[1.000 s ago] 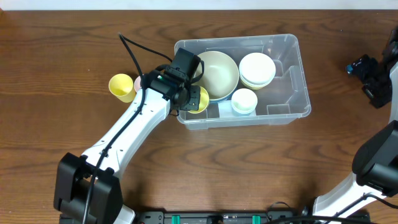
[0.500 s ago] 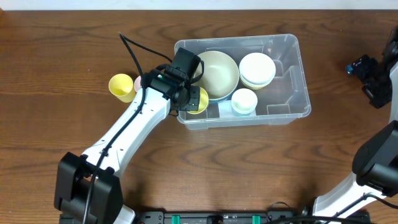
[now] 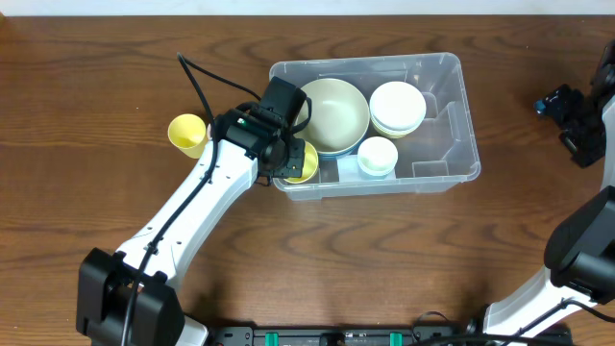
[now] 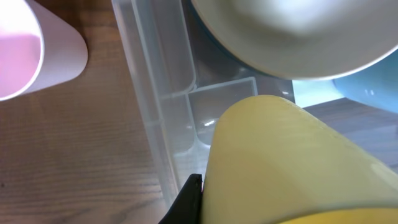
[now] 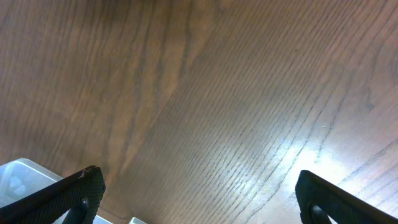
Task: Pack container
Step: 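Carry the yellow cup into the container's front-left corner and release, then move the left gripper back to the second yellow cup and grasp it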
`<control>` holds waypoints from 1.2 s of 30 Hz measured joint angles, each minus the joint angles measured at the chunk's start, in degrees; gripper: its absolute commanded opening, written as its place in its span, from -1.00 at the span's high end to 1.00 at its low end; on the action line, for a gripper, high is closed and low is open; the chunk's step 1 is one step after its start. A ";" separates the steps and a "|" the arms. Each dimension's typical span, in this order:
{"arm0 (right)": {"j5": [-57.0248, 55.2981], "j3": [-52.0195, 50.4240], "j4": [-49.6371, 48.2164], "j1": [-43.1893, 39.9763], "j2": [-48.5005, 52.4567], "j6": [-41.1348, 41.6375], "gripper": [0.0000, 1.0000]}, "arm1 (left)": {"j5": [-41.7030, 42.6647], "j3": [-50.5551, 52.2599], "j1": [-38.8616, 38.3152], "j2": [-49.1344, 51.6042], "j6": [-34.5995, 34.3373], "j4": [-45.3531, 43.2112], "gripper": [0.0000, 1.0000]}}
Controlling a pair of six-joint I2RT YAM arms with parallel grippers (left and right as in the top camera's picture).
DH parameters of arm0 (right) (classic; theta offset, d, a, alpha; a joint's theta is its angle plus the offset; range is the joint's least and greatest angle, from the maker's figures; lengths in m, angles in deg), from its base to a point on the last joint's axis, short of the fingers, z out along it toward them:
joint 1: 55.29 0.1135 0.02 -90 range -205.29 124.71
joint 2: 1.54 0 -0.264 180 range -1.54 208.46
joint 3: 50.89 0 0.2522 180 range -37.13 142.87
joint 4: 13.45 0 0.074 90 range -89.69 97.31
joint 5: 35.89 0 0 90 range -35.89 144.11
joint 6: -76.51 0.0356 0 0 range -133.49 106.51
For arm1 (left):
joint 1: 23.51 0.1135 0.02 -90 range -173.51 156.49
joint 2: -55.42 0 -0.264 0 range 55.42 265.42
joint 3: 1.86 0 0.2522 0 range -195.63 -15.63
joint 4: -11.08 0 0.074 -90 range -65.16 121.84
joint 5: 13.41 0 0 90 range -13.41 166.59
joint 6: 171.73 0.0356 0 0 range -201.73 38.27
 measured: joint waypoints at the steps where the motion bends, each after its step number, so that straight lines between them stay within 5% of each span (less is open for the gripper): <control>1: 0.00 0.00 0.00 0.00 0.00 0.00 -0.98 | 0.00 0.00 0.00 0.00 0.00 0.09 0.88; 16: 0.00 0.00 0.00 0.00 0.00 0.00 -0.98 | 0.00 0.00 0.00 0.00 1.49 -1.55 0.70; 24: 0.00 0.00 0.00 0.00 0.00 0.00 -0.98 | -0.37 -0.15 0.07 0.00 2.95 -4.48 0.05; 28: 0.00 0.00 0.00 0.00 0.00 0.00 -0.98 | -3.10 -2.58 1.90 -0.04 3.30 -4.15 -0.53; 36: 0.00 0.00 0.00 0.00 0.00 0.00 -0.99 | -6.80 -5.97 15.28 -1.46 -0.63 -4.44 -0.67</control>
